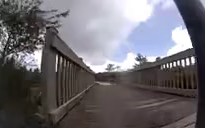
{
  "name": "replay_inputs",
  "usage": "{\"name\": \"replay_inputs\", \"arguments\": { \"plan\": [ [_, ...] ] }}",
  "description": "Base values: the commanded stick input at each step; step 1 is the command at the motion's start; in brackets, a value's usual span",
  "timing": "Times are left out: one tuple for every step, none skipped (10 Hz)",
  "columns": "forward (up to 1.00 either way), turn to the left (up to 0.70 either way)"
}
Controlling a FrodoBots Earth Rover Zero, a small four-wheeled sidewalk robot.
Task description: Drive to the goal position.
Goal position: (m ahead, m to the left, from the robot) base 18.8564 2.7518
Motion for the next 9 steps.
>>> {"name": "replay_inputs", "arguments": {
  "plan": [
    [0.85,0.0],
    [0.85,0.0],
    [0.85,0.0],
    [0.85,0.0],
    [0.85,0.0],
    [0.85,0.0],
    [0.85,0.0],
    [0.85,0.0],
    [0.85,0.0]
  ]
}}
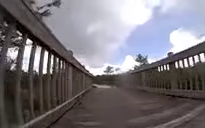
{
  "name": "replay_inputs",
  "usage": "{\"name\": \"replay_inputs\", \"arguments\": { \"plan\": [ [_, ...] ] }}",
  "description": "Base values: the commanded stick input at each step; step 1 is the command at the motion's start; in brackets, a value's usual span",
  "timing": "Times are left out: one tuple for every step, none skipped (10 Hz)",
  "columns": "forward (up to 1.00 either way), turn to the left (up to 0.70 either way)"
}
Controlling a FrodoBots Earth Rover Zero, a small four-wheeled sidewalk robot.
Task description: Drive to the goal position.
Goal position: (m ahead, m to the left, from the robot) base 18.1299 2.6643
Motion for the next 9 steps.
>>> {"name": "replay_inputs", "arguments": {
  "plan": [
    [0.85,0.0],
    [0.85,0.0],
    [0.85,0.0],
    [0.85,0.0],
    [0.85,0.0],
    [0.85,0.0],
    [0.85,0.0],
    [0.85,0.0],
    [0.85,0.0]
  ]
}}
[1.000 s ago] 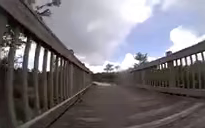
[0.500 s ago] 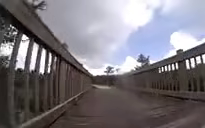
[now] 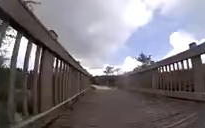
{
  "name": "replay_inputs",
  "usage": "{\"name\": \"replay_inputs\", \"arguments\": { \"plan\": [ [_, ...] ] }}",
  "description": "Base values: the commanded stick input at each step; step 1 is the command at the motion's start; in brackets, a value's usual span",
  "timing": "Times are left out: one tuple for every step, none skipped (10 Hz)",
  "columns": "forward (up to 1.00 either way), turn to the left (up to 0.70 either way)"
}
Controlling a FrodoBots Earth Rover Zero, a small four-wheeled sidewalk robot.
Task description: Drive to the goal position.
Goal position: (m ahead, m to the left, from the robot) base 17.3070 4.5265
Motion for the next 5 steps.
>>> {"name": "replay_inputs", "arguments": {
  "plan": [
    [0.85,0.0],
    [0.85,0.0],
    [0.85,0.0],
    [0.85,0.0],
    [0.85,0.0]
  ]
}}
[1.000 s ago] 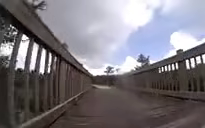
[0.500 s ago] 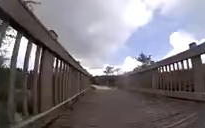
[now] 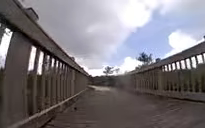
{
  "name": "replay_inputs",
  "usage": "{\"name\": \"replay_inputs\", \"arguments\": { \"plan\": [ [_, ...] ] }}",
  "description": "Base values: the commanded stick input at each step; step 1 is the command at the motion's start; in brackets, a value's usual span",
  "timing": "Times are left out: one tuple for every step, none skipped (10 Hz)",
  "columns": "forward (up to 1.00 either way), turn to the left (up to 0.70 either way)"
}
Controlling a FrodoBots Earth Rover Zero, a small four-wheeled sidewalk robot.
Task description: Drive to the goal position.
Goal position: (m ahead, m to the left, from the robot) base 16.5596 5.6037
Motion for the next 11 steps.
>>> {"name": "replay_inputs", "arguments": {
  "plan": [
    [0.85,0.0],
    [0.85,0.0],
    [0.85,0.0],
    [0.85,0.0],
    [0.85,0.0],
    [0.85,0.0],
    [0.85,0.0],
    [0.85,0.0],
    [0.85,0.0],
    [0.85,0.0],
    [0.85,0.0]
  ]
}}
